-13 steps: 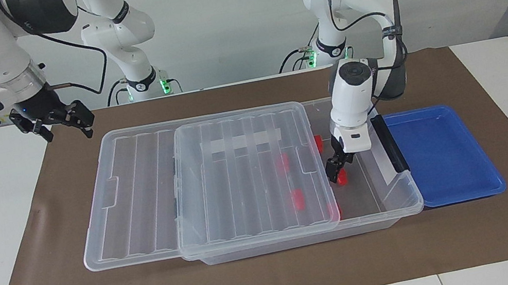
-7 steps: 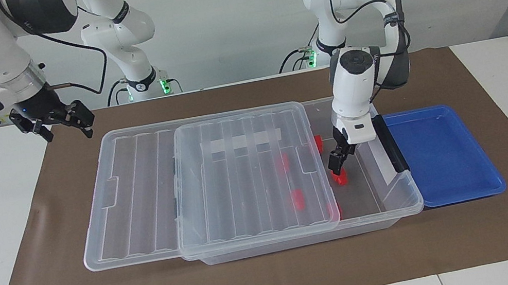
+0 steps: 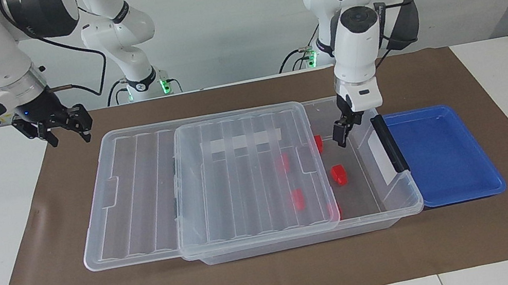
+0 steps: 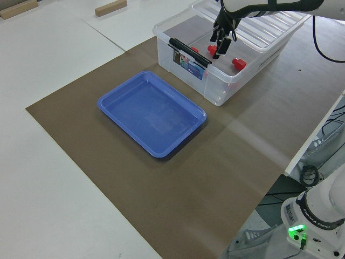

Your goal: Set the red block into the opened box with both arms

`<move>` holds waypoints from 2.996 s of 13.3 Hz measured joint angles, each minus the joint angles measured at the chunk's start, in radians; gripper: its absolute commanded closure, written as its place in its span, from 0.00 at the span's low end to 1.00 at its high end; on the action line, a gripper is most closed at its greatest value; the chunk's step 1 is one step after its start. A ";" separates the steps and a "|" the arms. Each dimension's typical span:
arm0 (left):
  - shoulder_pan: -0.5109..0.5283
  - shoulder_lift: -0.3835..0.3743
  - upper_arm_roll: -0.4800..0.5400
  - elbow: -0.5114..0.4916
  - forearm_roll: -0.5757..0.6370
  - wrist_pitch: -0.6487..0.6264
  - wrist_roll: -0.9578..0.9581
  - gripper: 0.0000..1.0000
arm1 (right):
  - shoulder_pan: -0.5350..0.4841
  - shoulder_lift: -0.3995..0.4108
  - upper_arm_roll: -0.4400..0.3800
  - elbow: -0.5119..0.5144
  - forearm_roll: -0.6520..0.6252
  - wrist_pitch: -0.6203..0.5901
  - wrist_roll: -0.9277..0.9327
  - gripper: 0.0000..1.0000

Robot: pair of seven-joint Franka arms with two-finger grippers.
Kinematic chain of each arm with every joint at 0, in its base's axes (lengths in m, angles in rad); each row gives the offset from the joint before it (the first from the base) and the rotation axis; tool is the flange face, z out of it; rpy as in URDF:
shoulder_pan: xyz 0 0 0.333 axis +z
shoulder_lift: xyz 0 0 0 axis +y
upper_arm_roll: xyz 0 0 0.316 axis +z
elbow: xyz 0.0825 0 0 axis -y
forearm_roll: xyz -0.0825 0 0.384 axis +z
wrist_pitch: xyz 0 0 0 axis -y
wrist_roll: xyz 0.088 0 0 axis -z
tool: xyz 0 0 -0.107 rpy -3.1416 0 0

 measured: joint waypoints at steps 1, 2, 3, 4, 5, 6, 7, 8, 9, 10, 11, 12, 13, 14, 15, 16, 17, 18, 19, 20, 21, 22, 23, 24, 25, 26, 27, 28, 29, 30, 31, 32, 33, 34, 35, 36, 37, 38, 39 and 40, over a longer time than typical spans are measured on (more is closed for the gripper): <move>0.000 -0.011 -0.001 0.026 0.000 -0.059 0.064 0.00 | -0.006 0.000 -0.003 -0.005 0.000 0.021 -0.020 1.00; 0.000 -0.021 0.001 0.044 0.000 -0.100 0.128 0.00 | -0.013 0.000 -0.005 -0.012 -0.002 0.046 -0.046 1.00; 0.001 -0.031 0.007 0.054 -0.002 -0.123 0.196 0.00 | -0.020 0.001 -0.006 -0.020 -0.004 0.076 -0.081 1.00; 0.005 -0.039 0.015 0.060 -0.006 -0.136 0.264 0.00 | -0.026 0.003 -0.006 -0.031 -0.009 0.111 -0.118 1.00; 0.017 -0.044 0.019 0.069 -0.010 -0.146 0.328 0.00 | -0.034 0.010 -0.007 -0.042 -0.013 0.149 -0.153 1.00; 0.034 -0.046 0.021 0.082 -0.012 -0.163 0.406 0.00 | -0.047 0.022 -0.007 -0.054 -0.016 0.192 -0.192 1.00; 0.054 -0.046 0.023 0.105 -0.014 -0.192 0.507 0.00 | -0.061 0.039 -0.008 -0.070 -0.016 0.242 -0.232 1.00; 0.075 -0.046 0.024 0.135 -0.014 -0.232 0.612 0.00 | -0.073 0.061 -0.009 -0.087 -0.016 0.294 -0.264 1.00; 0.099 -0.047 0.026 0.168 -0.015 -0.277 0.714 0.00 | -0.083 0.088 -0.009 -0.102 -0.016 0.346 -0.286 1.00; 0.126 -0.048 0.027 0.194 -0.016 -0.307 0.791 0.00 | -0.087 0.116 -0.009 -0.109 -0.016 0.387 -0.298 1.00; 0.148 -0.050 0.028 0.207 -0.017 -0.321 0.843 0.00 | -0.088 0.143 -0.009 -0.112 -0.016 0.424 -0.301 1.00; 0.166 -0.050 0.029 0.213 -0.017 -0.329 0.888 0.00 | -0.087 0.167 -0.008 -0.113 -0.016 0.452 -0.301 1.00; 0.181 -0.050 0.030 0.213 -0.017 -0.332 0.938 0.00 | -0.087 0.186 -0.005 -0.113 -0.016 0.470 -0.301 1.00; 0.198 -0.050 0.030 0.213 -0.017 -0.333 0.996 0.00 | -0.086 0.200 -0.003 -0.113 -0.013 0.483 -0.301 1.00; 0.216 -0.050 0.031 0.213 -0.017 -0.334 1.051 0.00 | -0.083 0.210 -0.001 -0.113 -0.005 0.493 -0.301 1.00; 0.232 -0.050 0.031 0.213 -0.018 -0.334 1.095 0.00 | -0.081 0.217 0.002 -0.113 0.005 0.497 -0.301 1.00; 0.242 -0.050 0.032 0.213 -0.020 -0.334 1.119 0.00 | -0.078 0.221 0.004 -0.113 0.020 0.498 -0.301 1.00; 0.246 -0.050 0.032 0.213 -0.022 -0.332 1.127 0.00 | -0.072 0.223 0.008 -0.113 0.039 0.498 -0.301 1.00; 0.247 -0.050 0.032 0.213 -0.022 -0.327 1.129 0.00 | -0.065 0.223 0.013 -0.113 0.052 0.498 -0.301 1.00; 0.248 -0.050 0.032 0.213 -0.023 -0.317 1.129 0.00 | -0.056 0.223 0.018 -0.112 0.057 0.498 -0.301 1.00; 0.249 -0.050 0.032 0.213 -0.023 -0.307 1.129 0.00 | -0.047 0.223 0.025 -0.112 0.059 0.499 -0.301 1.00; 0.250 -0.050 0.032 0.213 -0.023 -0.304 1.129 0.00 | -0.037 0.223 0.030 -0.112 0.059 0.499 -0.301 1.00; 0.252 -0.050 0.033 0.213 -0.023 -0.304 1.129 0.00 | -0.026 0.223 0.034 -0.112 0.059 0.499 -0.301 1.00; 0.252 -0.050 0.033 0.213 -0.023 -0.302 1.129 0.00 | -0.014 0.223 0.035 -0.112 0.059 0.499 -0.301 1.00; 0.252 -0.050 0.033 0.213 -0.023 -0.301 1.130 0.00 | -0.003 0.223 0.036 -0.112 0.059 0.499 -0.301 1.00; 0.252 -0.050 0.032 0.213 -0.023 -0.301 1.130 0.00 | 0.007 0.223 0.036 -0.112 0.059 0.499 -0.299 1.00; 0.252 -0.050 0.032 0.213 -0.023 -0.301 1.130 0.00 | 0.014 0.223 0.036 -0.112 0.060 0.499 -0.296 1.00; 0.252 -0.050 0.032 0.213 -0.023 -0.300 1.130 0.00 | 0.021 0.223 0.036 -0.112 0.060 0.499 -0.293 1.00; 0.253 -0.050 0.032 0.213 -0.023 -0.300 1.130 0.00 | 0.028 0.223 0.036 -0.112 0.060 0.499 -0.282 1.00; 0.254 -0.050 0.032 0.213 -0.023 -0.301 1.130 0.00 | 0.038 0.223 0.037 -0.113 0.060 0.499 -0.262 1.00; 0.256 -0.050 0.032 0.213 -0.023 -0.301 1.130 0.00 | 0.050 0.223 0.037 -0.113 0.060 0.499 -0.242 1.00; 0.257 -0.050 0.032 0.213 -0.027 -0.300 1.130 0.00 | 0.064 0.223 0.037 -0.113 0.060 0.499 -0.221 1.00; 0.258 -0.051 0.032 0.213 -0.053 -0.298 1.130 0.00 | 0.079 0.223 0.037 -0.113 0.060 0.499 -0.200 1.00; 0.259 -0.053 0.032 0.213 -0.093 -0.298 1.129 0.00 | 0.092 0.223 0.038 -0.114 0.060 0.499 -0.179 1.00; 0.259 -0.055 0.032 0.213 -0.123 -0.298 1.126 0.00 | 0.106 0.223 0.038 -0.114 0.060 0.499 -0.160 1.00; 0.259 -0.056 0.031 0.213 -0.136 -0.298 1.124 0.00 | 0.118 0.223 0.038 -0.114 0.060 0.499 -0.146 1.00; 0.259 -0.058 0.029 0.213 -0.139 -0.298 1.122 0.00 | 0.126 0.223 0.038 -0.114 0.060 0.499 -0.136 1.00; 0.259 -0.059 0.026 0.213 -0.140 -0.298 1.119 0.00 | 0.134 0.223 0.038 -0.115 0.060 0.499 -0.131 1.00; 0.259 -0.060 0.025 0.213 -0.140 -0.298 1.117 0.00 | 0.143 0.224 0.038 -0.116 0.061 0.499 -0.123 1.00; 0.259 -0.060 0.025 0.213 -0.140 -0.298 1.116 0.00 | 0.152 0.224 0.038 -0.117 0.061 0.499 -0.110 1.00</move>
